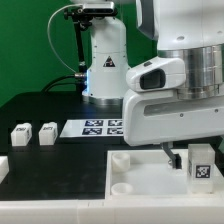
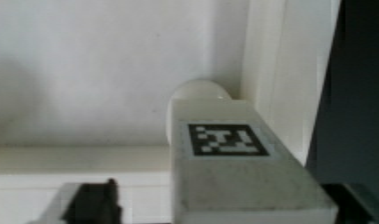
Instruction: Assemble one leg
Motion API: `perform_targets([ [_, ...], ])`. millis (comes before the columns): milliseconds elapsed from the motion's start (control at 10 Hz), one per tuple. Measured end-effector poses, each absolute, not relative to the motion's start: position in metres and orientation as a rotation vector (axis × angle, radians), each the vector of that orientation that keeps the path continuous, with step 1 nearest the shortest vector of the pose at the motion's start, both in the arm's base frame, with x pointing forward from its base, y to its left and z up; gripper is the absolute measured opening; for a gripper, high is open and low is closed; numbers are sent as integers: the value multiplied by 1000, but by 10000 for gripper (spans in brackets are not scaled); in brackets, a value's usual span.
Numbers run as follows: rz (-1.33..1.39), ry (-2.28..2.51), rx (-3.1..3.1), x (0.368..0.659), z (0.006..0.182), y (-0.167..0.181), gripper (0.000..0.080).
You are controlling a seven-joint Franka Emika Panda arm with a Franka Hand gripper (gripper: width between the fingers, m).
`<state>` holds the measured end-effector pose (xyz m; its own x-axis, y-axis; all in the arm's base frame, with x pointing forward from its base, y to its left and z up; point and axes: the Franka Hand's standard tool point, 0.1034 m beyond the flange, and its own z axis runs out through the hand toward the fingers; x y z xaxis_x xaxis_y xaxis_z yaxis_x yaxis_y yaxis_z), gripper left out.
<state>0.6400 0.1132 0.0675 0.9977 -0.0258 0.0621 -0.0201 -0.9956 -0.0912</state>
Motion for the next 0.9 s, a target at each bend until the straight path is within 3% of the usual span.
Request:
perform_targets([
  [100, -84, 260, -3028, 640, 67, 114, 290],
  [500, -22, 1167, -2782, 640, 68, 112, 290],
  [900, 127, 2166, -2068, 640, 68, 119, 292],
])
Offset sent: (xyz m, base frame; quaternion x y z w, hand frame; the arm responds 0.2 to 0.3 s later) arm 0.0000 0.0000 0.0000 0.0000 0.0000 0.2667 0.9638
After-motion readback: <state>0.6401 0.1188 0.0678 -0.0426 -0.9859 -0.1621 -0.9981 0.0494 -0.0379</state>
